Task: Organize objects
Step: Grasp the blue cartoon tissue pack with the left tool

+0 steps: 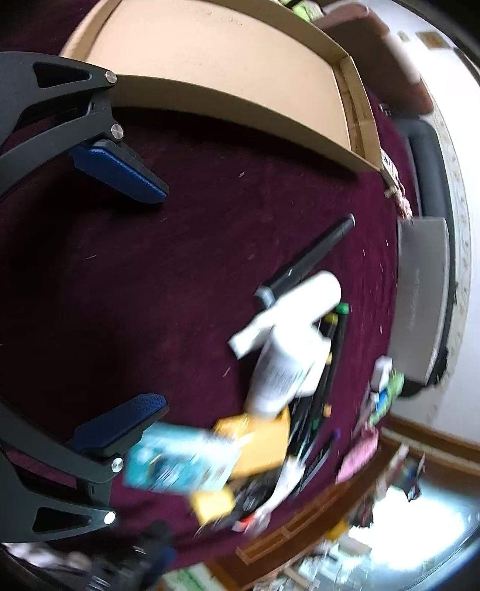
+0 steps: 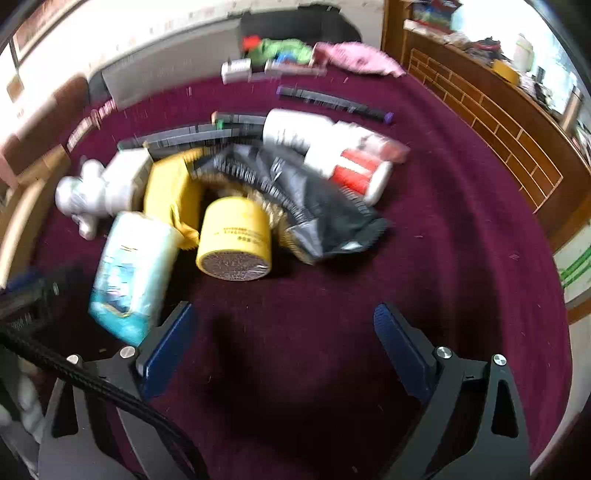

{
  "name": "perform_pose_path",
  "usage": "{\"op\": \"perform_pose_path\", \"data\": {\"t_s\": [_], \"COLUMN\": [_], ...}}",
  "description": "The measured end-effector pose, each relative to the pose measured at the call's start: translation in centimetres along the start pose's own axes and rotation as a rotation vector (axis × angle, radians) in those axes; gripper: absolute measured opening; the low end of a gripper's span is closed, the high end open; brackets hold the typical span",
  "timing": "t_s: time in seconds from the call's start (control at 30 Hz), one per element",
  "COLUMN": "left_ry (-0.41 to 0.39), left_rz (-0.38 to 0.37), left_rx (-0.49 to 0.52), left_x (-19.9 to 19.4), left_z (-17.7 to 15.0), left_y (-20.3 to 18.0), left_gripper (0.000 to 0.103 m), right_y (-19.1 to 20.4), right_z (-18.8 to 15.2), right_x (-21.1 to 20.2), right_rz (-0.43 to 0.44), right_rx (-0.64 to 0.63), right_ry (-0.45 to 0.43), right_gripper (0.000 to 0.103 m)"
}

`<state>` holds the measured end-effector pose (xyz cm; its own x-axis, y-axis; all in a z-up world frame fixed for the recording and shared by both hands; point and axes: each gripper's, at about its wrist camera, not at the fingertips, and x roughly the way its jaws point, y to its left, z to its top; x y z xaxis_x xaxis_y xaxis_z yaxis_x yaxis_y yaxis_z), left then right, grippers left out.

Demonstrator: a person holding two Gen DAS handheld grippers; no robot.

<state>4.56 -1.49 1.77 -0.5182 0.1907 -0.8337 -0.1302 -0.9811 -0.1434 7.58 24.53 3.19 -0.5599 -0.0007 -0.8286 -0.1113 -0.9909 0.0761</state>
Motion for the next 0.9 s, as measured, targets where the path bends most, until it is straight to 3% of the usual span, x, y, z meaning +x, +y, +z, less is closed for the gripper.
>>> {"op": "perform_pose_path", "data": {"t_s": [0.17,0.27,0.43,0.5,0.63,0.9], "left_ry": [-0.082,-0.094,-0.071,-0.049,-0.087,-0.065], "left_rz": [0.025,0.042,0.147,0.153,0.175,0.161], "left_rx": [0.163,0.227,0.307,0.312,0.341,0.401], "left_x": [-1.9,-2.0,0.2,1.3,1.6,2.3], "left_z": [-0.7,-0.2,0.2,0.5,0.6,0.2], "left_y": [-3.8,-6.9,-10.3,-10.8,-12.2,-13.8], "left_gripper": [0.101,0.101,0.099,0.096,0.095,0.096], "right_y": [-0.2,0.1,-1.1,-2.2,-3.8,-4.1], "right_z": [-0.5,-0.2,-1.0,-1.4,-1.6,-1.2], "right_x": [-5.1,-5.2,-5.0,-5.2,-5.8,-5.5], "right_rz": [0.051,0.057,0.067,0.06,0.057,0.062], "right_rx": [0.021,0.027,0.05,0.069,0.1,0.092], "right_ry": [-0.169,-0.168,-0.153,-0.16,-0.176,-0.176], "right_gripper": [0.097,0.097,0.097,0.097,0.097,0.097]}}
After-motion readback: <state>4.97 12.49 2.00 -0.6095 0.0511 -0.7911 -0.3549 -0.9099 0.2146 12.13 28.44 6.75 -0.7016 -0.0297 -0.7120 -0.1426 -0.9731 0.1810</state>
